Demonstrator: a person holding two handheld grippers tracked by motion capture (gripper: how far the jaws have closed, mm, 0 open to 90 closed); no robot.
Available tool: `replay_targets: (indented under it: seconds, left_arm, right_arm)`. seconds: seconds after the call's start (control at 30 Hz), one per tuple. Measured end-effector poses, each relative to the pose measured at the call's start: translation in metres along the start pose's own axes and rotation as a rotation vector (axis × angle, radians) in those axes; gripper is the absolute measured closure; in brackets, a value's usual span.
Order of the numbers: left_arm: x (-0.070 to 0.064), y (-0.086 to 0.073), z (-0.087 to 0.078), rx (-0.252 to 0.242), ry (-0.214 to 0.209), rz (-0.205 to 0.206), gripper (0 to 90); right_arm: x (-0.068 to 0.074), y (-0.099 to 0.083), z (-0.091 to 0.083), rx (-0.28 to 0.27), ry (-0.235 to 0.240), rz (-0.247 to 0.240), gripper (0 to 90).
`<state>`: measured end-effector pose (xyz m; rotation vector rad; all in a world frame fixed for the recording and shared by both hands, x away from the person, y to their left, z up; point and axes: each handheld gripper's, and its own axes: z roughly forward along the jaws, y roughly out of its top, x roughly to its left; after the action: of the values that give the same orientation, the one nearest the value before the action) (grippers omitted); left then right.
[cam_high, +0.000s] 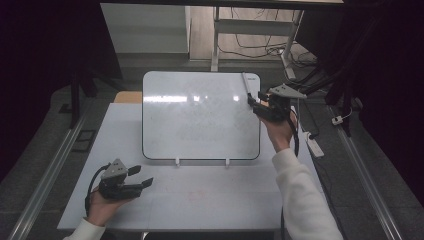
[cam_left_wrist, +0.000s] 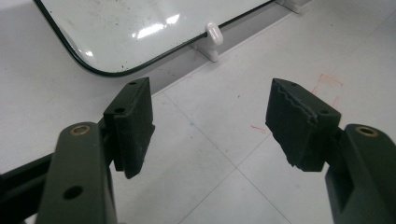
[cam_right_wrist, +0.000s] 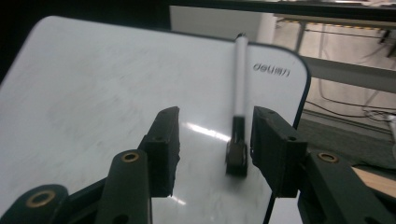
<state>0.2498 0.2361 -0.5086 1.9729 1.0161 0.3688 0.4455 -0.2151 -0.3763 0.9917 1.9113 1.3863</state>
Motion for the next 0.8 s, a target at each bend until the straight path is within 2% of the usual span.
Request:
replay_targets:
  seconds: [0.23, 0.4, 0.63, 0.8]
  left_arm:
    - [0.0, 0.001, 0.001, 0.003, -0.003, -0.004, 32.7]
    - [-0.001, 0.002, 0.002, 0.007, -0.005, -0.004, 32.2]
    - [-0.002, 0.002, 0.005, 0.025, -0.018, -0.007, 31.1]
    - [-0.002, 0.002, 0.007, 0.033, -0.018, -0.011, 29.3]
  right_arm:
    - [0.001, -0.041, -0.041, 0.008, 0.114, -0.024, 49.2]
    - [0.003, -0.076, -0.067, 0.023, 0.163, -0.038, 48.4]
    - [0.003, -0.122, -0.094, 0.079, 0.192, -0.049, 48.1]
    - [-0.006, -0.144, -0.105, 0.113, 0.17, -0.061, 48.1]
